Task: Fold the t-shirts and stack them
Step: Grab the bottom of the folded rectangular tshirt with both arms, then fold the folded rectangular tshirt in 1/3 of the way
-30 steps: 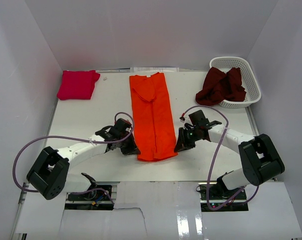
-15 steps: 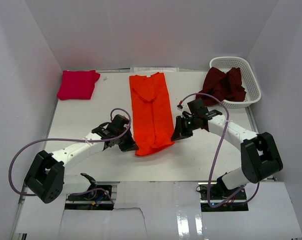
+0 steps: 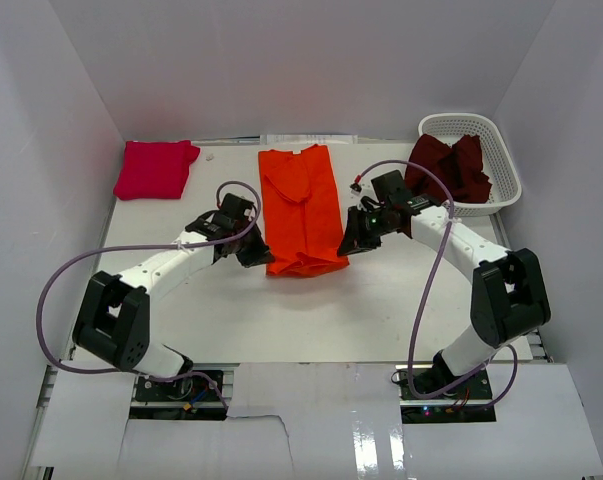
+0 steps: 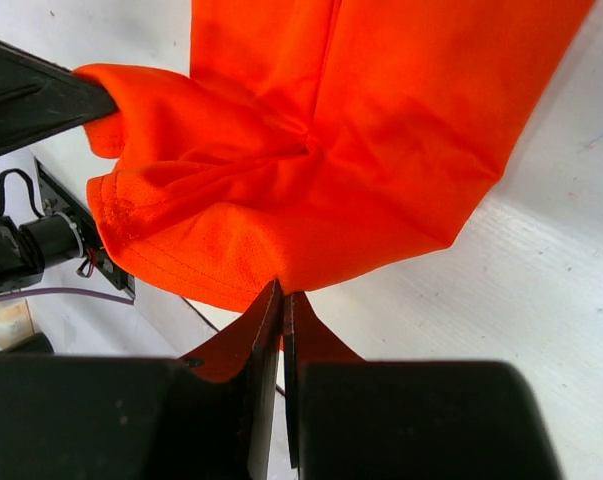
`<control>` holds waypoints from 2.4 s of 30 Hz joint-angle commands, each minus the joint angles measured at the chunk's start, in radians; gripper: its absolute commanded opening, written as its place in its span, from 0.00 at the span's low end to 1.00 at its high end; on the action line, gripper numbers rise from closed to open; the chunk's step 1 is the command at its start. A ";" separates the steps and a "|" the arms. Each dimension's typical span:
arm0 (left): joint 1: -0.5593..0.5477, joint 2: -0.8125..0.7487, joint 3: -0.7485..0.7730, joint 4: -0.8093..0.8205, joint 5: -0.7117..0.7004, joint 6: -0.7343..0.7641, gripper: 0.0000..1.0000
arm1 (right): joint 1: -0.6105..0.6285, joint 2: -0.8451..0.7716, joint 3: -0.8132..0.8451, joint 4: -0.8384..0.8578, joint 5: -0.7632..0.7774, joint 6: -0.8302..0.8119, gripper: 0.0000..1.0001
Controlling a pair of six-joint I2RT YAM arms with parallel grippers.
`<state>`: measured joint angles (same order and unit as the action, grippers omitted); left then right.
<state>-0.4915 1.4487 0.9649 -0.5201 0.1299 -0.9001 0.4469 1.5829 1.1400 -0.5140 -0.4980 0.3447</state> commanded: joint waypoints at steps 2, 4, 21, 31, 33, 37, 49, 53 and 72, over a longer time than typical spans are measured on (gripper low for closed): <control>0.013 0.047 0.046 0.018 0.085 0.023 0.00 | -0.014 0.015 0.070 -0.031 0.003 -0.032 0.08; 0.014 0.055 0.035 0.038 0.143 -0.006 0.00 | -0.017 0.022 0.076 -0.031 0.001 -0.033 0.08; 0.073 0.012 -0.077 0.010 0.330 -0.223 0.00 | -0.039 0.040 0.041 -0.024 -0.014 -0.052 0.08; 0.087 0.036 -0.112 -0.118 0.313 -0.278 0.00 | -0.043 -0.015 -0.132 -0.006 -0.027 -0.032 0.08; 0.087 0.041 -0.130 -0.120 0.336 -0.280 0.00 | -0.043 -0.037 -0.178 -0.003 -0.033 -0.024 0.08; 0.087 0.035 -0.152 -0.118 0.340 -0.290 0.00 | -0.043 -0.066 -0.227 0.011 -0.045 -0.016 0.09; 0.099 0.183 -0.079 -0.153 0.448 -0.278 0.00 | -0.043 -0.043 -0.163 0.014 -0.065 -0.004 0.09; 0.120 0.174 -0.032 -0.190 0.375 -0.304 0.00 | -0.050 -0.017 -0.111 0.009 -0.070 -0.003 0.09; 0.258 0.205 0.210 -0.233 0.327 -0.353 0.00 | -0.100 0.147 0.135 -0.047 -0.082 -0.039 0.09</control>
<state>-0.2462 1.6596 1.1194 -0.7273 0.4870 -1.2201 0.3557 1.7176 1.2167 -0.5365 -0.5610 0.3279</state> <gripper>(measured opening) 0.021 0.093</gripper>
